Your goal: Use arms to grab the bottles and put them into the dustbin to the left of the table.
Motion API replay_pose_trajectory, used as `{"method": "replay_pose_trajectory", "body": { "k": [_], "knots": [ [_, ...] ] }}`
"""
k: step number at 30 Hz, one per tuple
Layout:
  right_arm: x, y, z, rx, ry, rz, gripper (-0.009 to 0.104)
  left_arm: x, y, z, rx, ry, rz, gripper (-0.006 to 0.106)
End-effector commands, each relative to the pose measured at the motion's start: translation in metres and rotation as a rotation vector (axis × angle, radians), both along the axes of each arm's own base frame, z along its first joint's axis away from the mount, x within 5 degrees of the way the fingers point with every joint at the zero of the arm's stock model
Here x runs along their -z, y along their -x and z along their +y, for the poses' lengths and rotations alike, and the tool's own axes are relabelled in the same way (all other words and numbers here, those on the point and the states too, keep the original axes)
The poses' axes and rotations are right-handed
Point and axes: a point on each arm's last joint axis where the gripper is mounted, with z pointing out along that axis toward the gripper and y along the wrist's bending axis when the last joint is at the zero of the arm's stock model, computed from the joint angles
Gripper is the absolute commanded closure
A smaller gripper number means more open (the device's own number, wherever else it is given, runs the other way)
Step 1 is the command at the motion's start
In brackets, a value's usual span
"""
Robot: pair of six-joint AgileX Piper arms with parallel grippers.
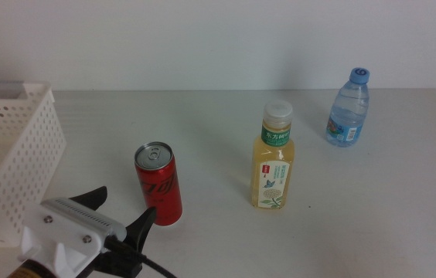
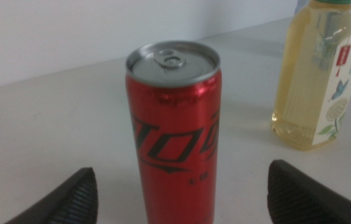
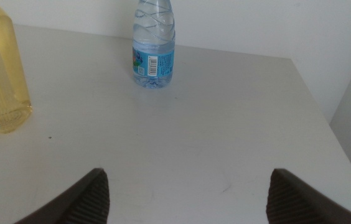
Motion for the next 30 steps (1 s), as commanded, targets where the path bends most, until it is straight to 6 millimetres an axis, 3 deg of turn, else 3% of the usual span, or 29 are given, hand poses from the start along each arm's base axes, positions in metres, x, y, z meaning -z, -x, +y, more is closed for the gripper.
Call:
{"method": "replay_pose_trajectory", "body": {
  "k": [1, 20, 30],
  "knots": [
    [-0.010, -0.002, -0.001, 0.013, 0.014, -0.074, 0.031, -0.014, -0.009, -0.005, -0.015, 0.045, -0.091, 0.007],
    [-0.010, -0.002, -0.001, 0.013, 0.014, -0.074, 0.031, 0.009, -0.059, -0.035, -0.040, 0.048, -0.032, 0.007],
    [-0.010, -0.002, -0.001, 0.013, 0.014, -0.074, 0.031, 0.017, -0.091, -0.037, -0.058, 0.058, -0.029, 0.007]
  ]
}}
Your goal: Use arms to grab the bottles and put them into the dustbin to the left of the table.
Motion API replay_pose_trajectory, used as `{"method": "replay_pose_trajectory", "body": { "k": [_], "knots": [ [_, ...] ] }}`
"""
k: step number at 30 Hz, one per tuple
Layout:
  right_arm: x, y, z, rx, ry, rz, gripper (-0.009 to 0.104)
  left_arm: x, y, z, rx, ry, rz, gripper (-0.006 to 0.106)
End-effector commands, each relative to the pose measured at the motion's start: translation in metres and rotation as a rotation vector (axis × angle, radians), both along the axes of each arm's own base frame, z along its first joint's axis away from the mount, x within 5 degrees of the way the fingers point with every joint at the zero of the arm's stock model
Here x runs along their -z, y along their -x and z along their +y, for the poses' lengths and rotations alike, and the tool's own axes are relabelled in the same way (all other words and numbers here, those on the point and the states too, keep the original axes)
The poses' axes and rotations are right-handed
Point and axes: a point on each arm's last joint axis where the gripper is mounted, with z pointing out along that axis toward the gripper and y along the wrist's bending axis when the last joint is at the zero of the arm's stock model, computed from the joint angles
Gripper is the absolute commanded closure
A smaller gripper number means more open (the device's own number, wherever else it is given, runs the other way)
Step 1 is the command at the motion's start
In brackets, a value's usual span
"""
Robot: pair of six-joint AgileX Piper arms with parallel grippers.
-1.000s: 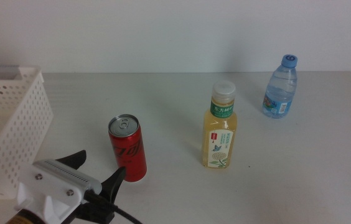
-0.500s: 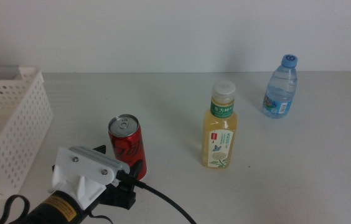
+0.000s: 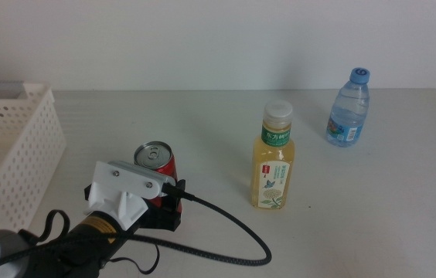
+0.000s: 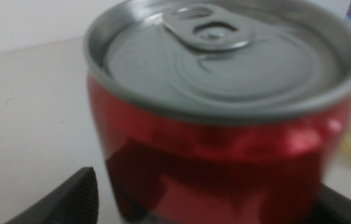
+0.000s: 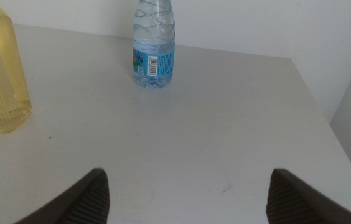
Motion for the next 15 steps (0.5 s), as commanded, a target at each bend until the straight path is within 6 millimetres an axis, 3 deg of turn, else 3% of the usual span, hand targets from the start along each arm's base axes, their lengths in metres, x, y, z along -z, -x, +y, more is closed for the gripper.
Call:
{"method": "replay_pose_trajectory", "body": {
  "k": [1, 9, 12, 15],
  "knots": [
    [-0.010, -0.002, -0.001, 0.013, 0.014, -0.074, 0.031, -0.016, -0.011, -0.002, 0.000, 0.072, -0.109, 0.007],
    [-0.010, -0.002, -0.001, 0.013, 0.014, -0.074, 0.031, -0.011, -0.022, -0.008, 0.016, 0.097, -0.142, 0.010],
    [-0.010, -0.002, -0.001, 0.013, 0.014, -0.074, 0.031, -0.011, -0.022, -0.008, 0.008, 0.136, -0.123, 0.021],
    [-0.010, -0.002, -0.001, 0.013, 0.014, -0.074, 0.031, -0.010, -0.020, -0.009, 0.018, 0.179, -0.084, 0.043]
  ]
}}
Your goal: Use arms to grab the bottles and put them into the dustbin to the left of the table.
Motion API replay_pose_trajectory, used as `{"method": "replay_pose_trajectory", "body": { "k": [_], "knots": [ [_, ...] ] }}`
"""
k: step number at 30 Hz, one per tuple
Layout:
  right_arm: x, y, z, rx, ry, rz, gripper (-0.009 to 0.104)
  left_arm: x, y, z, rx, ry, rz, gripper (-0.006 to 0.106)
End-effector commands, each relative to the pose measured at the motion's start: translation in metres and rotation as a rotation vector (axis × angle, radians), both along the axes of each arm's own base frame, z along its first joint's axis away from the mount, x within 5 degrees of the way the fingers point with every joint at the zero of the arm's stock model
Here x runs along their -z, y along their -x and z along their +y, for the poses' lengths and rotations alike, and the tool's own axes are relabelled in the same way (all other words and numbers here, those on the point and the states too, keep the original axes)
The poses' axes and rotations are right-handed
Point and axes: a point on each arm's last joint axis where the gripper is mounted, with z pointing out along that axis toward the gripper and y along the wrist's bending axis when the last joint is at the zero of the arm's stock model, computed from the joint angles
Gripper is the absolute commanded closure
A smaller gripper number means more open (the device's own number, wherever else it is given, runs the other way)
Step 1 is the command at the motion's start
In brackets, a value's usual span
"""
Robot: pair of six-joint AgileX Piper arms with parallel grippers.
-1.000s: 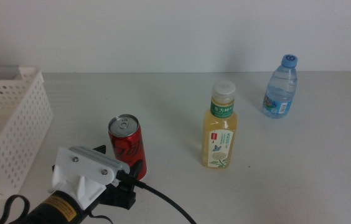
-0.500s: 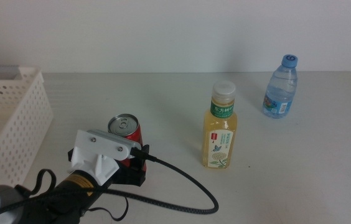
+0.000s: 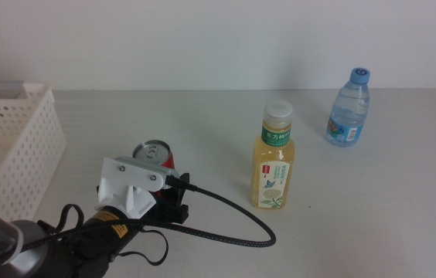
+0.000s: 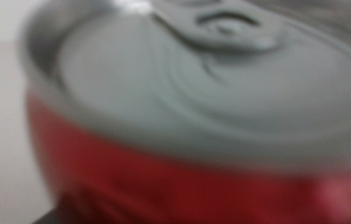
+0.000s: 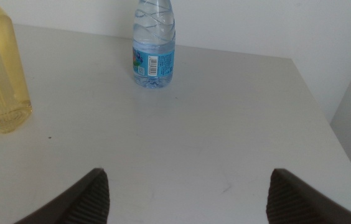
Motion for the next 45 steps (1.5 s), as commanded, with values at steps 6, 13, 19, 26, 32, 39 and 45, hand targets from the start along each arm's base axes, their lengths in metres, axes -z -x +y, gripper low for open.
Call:
{"method": "replay_pose_trajectory", "body": {
  "k": [6, 13, 19, 26, 32, 39, 45],
  "knots": [
    [-0.010, -0.002, -0.001, 0.013, 0.014, -0.074, 0.031, -0.021, -0.003, -0.001, -0.013, 0.071, -0.042, 0.080],
    [-0.010, -0.002, -0.001, 0.013, 0.014, -0.074, 0.031, -0.054, 0.006, 0.003, -0.006, 0.058, 0.022, 0.099],
    [-0.010, -0.002, -0.001, 0.013, 0.014, -0.074, 0.031, -0.111, 0.007, 0.000, 0.034, -0.029, 0.148, 0.100],
    [-0.010, -0.002, -0.001, 0.013, 0.014, -0.074, 0.031, -0.185, -0.012, 0.016, 0.040, -0.220, 0.331, 0.100],
    [-0.010, -0.002, -0.001, 0.013, 0.014, -0.074, 0.031, -0.238, -0.029, 0.050, -0.004, -0.321, 0.465, 0.100],
    [-0.010, -0.002, -0.001, 0.013, 0.014, -0.074, 0.031, -0.274, -0.049, 0.105, -0.081, -0.396, 0.637, 0.100],
    [-0.010, -0.002, -0.001, 0.013, 0.014, -0.074, 0.031, -0.285, -0.063, 0.166, -0.206, -0.402, 0.742, 0.100]
  ]
}}
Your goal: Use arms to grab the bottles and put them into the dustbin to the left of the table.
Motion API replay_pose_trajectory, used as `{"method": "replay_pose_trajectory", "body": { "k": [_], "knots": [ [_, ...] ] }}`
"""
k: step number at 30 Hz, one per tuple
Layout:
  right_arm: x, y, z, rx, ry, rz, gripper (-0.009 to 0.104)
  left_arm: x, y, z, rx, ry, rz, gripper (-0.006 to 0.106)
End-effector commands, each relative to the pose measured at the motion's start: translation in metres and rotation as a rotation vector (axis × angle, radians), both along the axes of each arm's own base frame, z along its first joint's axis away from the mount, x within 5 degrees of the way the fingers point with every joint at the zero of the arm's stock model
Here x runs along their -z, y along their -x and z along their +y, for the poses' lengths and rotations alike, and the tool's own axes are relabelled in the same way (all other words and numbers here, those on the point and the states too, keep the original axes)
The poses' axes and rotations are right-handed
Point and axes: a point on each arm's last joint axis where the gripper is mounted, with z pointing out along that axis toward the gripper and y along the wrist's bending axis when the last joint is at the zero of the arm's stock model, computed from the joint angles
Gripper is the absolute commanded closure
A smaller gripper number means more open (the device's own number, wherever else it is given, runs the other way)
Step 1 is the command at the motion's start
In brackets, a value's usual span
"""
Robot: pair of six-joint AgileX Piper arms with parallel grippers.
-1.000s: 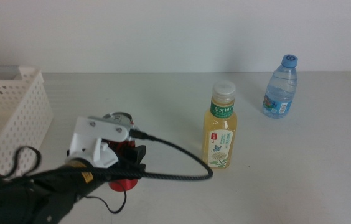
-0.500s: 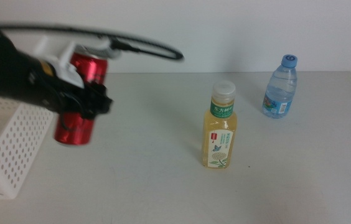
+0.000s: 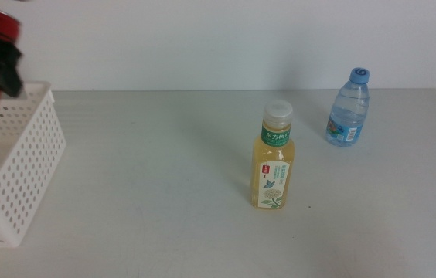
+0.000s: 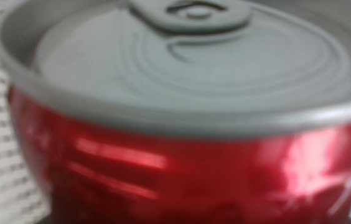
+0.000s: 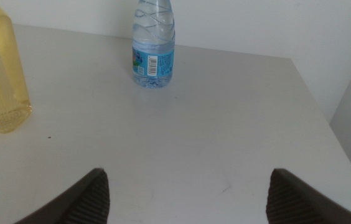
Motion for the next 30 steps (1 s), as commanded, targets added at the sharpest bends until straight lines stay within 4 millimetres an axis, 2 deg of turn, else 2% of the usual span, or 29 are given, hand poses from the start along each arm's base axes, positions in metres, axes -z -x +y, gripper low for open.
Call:
{"method": "replay_pose_trajectory", "body": {
  "k": [1, 6, 10, 17, 21, 30],
  "knots": [
    [-0.010, -0.002, -0.001, 0.013, 0.014, -0.074, 0.031, -0.026, 0.008, 0.024, -0.044, -0.023, -0.058, 0.100],
    [-0.010, -0.002, -0.001, 0.013, 0.014, -0.074, 0.031, -0.012, -0.003, 0.067, -0.101, -0.050, -0.013, 0.100],
    [-0.010, -0.002, -0.001, 0.013, 0.014, -0.074, 0.031, 0.013, -0.017, 0.086, -0.133, -0.048, 0.051, 0.100],
    [-0.010, -0.002, -0.001, 0.013, 0.014, -0.074, 0.031, 0.067, -0.049, 0.097, -0.148, -0.012, 0.173, 0.100],
    [-0.010, -0.002, -0.001, 0.013, 0.014, -0.074, 0.031, 0.092, -0.058, 0.100, -0.150, 0.006, 0.239, 0.100],
    [-0.010, -0.002, -0.001, 0.013, 0.014, -0.074, 0.031, 0.123, -0.068, 0.109, -0.207, -0.016, 0.314, 0.097]
  ]
}}
